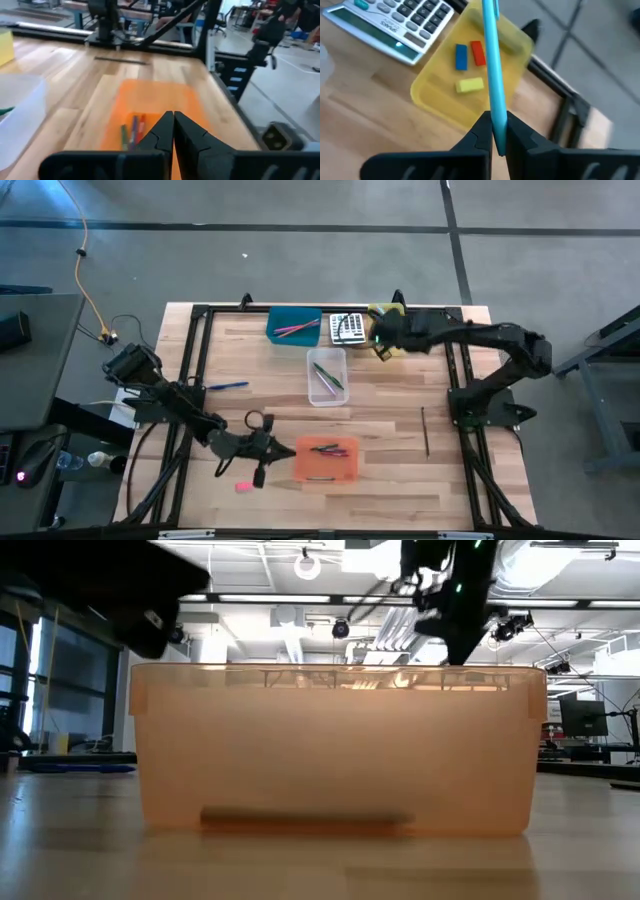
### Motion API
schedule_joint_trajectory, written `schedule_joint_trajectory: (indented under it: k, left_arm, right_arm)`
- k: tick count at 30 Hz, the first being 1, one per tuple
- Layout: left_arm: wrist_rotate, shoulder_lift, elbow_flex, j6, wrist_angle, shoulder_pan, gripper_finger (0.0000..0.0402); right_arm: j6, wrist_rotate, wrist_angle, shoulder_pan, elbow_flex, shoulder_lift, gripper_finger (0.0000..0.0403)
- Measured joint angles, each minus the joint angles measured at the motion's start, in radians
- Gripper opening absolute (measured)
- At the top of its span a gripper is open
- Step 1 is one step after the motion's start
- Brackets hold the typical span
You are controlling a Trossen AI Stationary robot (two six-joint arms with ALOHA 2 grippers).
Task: Sort crayons/erasers/pens/pencils in bins
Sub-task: Put the light blue pen into the transparent bin
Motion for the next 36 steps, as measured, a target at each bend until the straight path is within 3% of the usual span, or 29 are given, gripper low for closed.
schedule_joint_trajectory:
  k: [6,12,17,21,27,36]
  left_arm:
    - [0.104,0.000,-0.106,-0.018,0.184,0.112,0.0000]
    - [0.223,-0.004,-0.232,-0.021,0.425,0.267,0.0000]
    - [0.314,-0.005,-0.285,-0.061,0.470,0.435,0.0000]
    - [0.442,-0.005,-0.287,-0.080,0.470,0.578,0.0000]
    - [0.576,-0.005,-0.287,-0.095,0.470,0.780,0.0000]
    - [0.634,-0.005,-0.287,-0.107,0.463,0.978,0.0000]
  right_arm:
    - [-0.236,-0.224,0.313,-0.228,-0.141,0.000,0.0007]
    - [-0.337,-0.294,0.415,-0.334,-0.183,0.000,0.0007]
    - [-0.438,-0.360,0.517,-0.401,-0.179,0.000,0.0007]
    - [-0.503,-0.447,0.591,-0.436,-0.179,0.005,0.0007]
    - [-0.519,-0.516,0.611,-0.354,-0.178,0.026,0.0007]
    - [-0.196,-0.514,0.581,-0.009,-0.180,0.027,0.0007]
